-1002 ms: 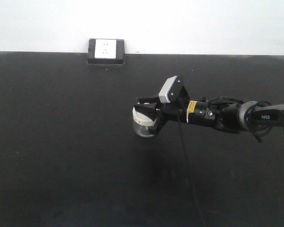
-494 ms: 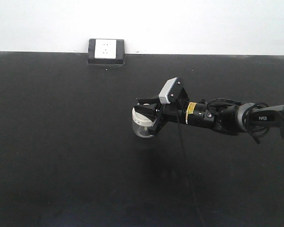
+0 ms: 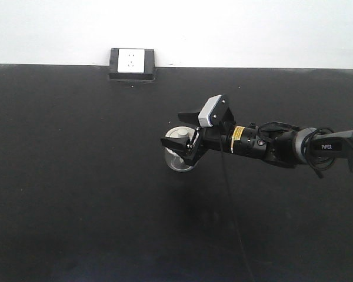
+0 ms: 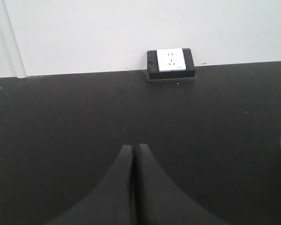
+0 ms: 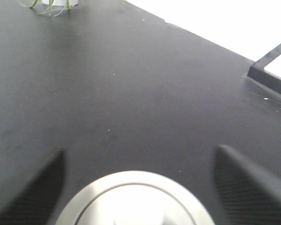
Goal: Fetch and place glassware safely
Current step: 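Set the jar down and open the right gripper, then lift and withdraw the right gripper away from the jar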
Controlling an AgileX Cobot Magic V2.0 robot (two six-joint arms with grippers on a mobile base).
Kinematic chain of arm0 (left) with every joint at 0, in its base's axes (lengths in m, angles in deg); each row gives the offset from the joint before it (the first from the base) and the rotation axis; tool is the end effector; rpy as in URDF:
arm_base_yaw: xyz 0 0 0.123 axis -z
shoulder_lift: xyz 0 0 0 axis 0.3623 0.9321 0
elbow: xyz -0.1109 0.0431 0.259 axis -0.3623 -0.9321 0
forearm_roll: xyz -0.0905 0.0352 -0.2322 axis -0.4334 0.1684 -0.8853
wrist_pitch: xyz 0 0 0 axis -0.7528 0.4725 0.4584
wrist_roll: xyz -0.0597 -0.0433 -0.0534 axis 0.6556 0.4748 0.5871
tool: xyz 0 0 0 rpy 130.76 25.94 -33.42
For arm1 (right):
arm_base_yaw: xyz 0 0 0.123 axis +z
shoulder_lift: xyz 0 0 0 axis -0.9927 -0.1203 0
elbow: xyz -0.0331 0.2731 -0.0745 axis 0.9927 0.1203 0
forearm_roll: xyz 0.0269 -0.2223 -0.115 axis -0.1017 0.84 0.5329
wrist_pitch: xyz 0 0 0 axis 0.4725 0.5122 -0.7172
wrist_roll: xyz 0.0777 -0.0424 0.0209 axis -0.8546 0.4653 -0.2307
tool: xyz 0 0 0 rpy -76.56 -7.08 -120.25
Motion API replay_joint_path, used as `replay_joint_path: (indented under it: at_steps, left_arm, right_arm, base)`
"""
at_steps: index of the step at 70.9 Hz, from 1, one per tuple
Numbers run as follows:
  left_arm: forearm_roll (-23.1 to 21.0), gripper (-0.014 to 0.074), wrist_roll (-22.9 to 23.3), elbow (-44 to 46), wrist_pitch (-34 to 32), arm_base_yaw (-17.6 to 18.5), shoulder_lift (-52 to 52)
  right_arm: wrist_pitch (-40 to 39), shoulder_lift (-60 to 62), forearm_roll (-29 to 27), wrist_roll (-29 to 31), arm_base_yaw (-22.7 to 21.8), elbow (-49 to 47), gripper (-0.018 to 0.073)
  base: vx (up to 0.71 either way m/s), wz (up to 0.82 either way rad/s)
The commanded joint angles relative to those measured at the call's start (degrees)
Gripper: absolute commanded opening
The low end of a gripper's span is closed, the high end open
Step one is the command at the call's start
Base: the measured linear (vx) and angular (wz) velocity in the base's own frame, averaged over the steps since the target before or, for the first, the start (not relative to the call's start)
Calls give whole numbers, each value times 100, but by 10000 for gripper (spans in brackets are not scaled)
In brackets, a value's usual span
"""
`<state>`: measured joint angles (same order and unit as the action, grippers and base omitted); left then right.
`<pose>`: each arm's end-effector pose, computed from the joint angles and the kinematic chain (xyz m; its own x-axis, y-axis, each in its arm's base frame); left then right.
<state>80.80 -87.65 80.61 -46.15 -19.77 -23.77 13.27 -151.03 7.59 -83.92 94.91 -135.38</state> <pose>0.1251 -0.0032 0.2585 -0.1874 0.0027 -0.9823 0.0255 0.9997 -0.0021 0.4230 0.1585 0.1334 -0.0206 -0.1980 -0.9800 -0.8865 0.4569 -0.0737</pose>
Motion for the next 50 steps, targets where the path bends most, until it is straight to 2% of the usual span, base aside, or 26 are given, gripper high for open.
replay_joint_path:
  at_steps: [1,21,36,50]
  left_arm:
    - [-46,-7,51,171,-405,5,23]
    - [-46,-7,51,171,-405,5,23]
    - [-46,-7,51,171,-405,5,23]
    - [-46,-7,51,171,-405,5,23]
  right_arm:
    - [-353,347,-341,24,-27,-162,729]
    - [-275,466,-404,-59,-27,-145,693]
    - [227,962,-380,-491,-27,-137,642]
    - [916,1753,-186,-1261,-27,-137,552]
  base:
    - [0,0]
    - [0,0]
    - [0,0]
    - [0,0]
